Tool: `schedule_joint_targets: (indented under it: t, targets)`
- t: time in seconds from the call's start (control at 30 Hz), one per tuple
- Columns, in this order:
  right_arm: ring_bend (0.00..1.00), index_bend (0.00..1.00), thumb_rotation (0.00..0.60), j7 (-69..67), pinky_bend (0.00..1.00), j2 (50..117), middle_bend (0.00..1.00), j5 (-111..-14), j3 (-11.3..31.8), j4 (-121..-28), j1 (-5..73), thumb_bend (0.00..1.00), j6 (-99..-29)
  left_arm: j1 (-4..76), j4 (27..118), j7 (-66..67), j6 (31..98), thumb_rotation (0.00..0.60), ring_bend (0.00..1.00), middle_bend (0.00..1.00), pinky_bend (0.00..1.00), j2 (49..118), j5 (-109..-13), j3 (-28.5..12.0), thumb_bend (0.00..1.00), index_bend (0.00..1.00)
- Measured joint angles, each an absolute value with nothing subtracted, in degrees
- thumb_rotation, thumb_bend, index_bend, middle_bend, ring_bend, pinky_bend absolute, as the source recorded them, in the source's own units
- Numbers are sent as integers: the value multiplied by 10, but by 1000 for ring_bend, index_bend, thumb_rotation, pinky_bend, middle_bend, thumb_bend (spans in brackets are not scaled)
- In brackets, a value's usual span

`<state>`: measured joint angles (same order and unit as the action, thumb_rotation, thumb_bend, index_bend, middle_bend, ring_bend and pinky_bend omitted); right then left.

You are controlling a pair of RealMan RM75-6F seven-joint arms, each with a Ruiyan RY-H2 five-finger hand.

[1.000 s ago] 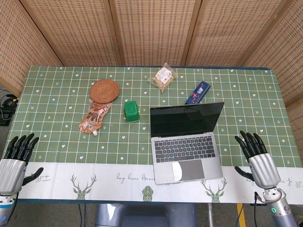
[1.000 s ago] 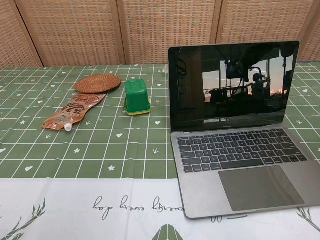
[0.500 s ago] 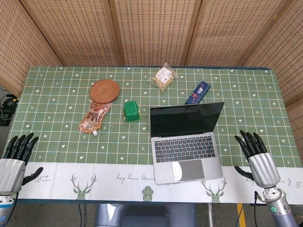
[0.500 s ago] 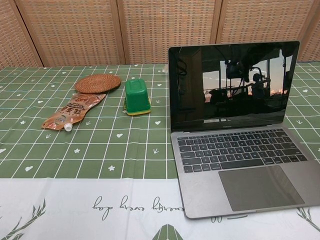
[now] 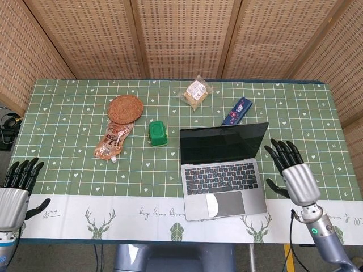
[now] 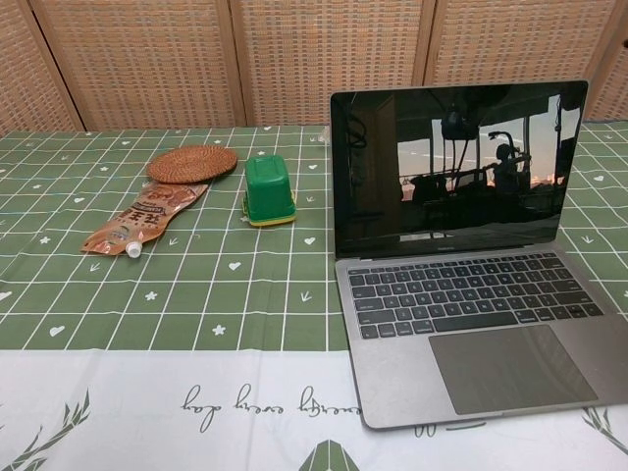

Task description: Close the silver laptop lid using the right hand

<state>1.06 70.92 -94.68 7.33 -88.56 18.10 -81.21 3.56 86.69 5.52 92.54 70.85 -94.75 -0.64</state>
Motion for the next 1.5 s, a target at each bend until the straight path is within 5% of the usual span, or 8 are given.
schedule_joint_targets:
  t: [0.27, 0.53, 1.13, 1.3, 1.5]
  targets:
    - [91, 252, 600, 98, 178, 703, 151, -855, 137, -945, 263, 795, -699, 40, 868, 51, 914, 600, 0, 0, 0, 707, -946, -5, 174, 0]
    - [92, 265, 600, 207, 178, 730, 156, -739, 190, -956, 348, 940, -621, 48, 866, 44, 893, 600, 0, 0, 0, 706, -927, -9, 174, 0]
    - [91, 300, 600, 374, 169, 785, 165, -556, 201, -932, 450, 1000, -588, 54, 863, 39, 878, 600, 0, 0, 0, 705, -916, -9, 175, 0]
    - [115, 374, 600, 392, 176, 783, 236, -543, 190, -938, 456, 1000, -603, 55, 865, 42, 878, 600, 0, 0, 0, 705, -919, -8, 175, 0]
    - [271, 520, 600, 407, 305, 777, 389, -536, 185, -951, 461, 1000, -622, 55, 867, 46, 879, 600, 0, 0, 0, 704, -921, -5, 174, 0]
